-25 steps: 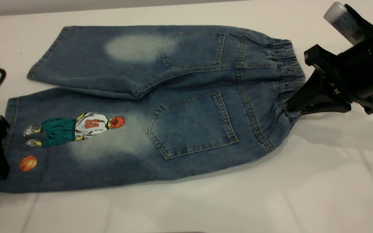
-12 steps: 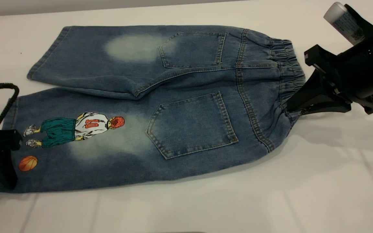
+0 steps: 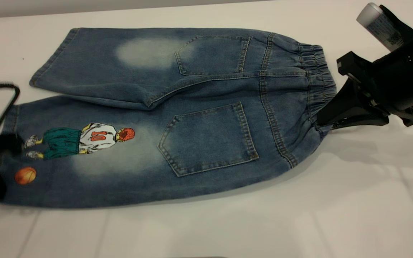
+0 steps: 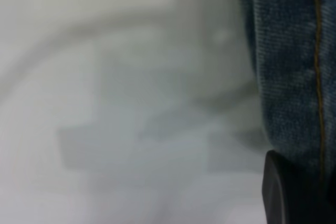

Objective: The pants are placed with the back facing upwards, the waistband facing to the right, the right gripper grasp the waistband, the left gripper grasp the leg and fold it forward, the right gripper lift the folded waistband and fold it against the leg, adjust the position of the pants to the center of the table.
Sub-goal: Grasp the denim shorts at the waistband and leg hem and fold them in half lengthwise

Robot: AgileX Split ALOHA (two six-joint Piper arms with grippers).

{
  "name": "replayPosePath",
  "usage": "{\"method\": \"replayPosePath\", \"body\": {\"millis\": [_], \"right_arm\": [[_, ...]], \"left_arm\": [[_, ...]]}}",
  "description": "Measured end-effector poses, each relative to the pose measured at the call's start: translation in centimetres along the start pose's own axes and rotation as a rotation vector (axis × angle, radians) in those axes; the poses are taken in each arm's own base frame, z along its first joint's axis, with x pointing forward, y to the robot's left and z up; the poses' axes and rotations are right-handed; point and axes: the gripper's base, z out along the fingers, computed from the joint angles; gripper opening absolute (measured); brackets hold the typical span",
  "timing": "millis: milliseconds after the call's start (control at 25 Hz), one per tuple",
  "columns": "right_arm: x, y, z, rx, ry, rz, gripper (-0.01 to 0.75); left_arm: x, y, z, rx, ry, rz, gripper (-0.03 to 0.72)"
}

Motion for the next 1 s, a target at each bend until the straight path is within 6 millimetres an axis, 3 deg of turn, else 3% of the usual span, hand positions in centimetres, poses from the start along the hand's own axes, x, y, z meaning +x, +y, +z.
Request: {"method": "replayPosePath", "body": {"millis": [200, 240, 480, 600, 720, 1000], "right_arm": [[-1.0, 2.3, -2.4, -0.026, -0.069, -0.084, 0.038], [-3.0, 5.8, -5.8, -0.053, -0.175, -0.199, 0.038], [-6.8, 7.9, -7.2, -0.025, -0.229, -0.26, 0.038], [-8.5, 8.1, -7.3, -0.002, -0.258, -0.265, 0.038], [-9.8, 7.2, -5.8, 0.006, -0.245, -0.24, 0.038], [-12.6, 5.4, -2.8, 0.029, -0.238, -0.276, 0.038]], "left_arm": [[-3.0, -1.1, -4.7, 0.036, -0.144, 0.024, 0.048], [-6.1, -1.9, -10.0, 0.069, -0.33, 0.053, 0.048], [-8.6, -2.3, -12.2, 0.082, -0.458, 0.067, 0.048], [-9.4, -2.5, -12.7, 0.088, -0.538, 0.067, 0.048], [-10.0, -3.1, -12.4, 0.097, -0.597, 0.08, 0.048], [-11.8, -4.9, -7.4, 0.104, -0.687, 0.123, 0.048]]}}
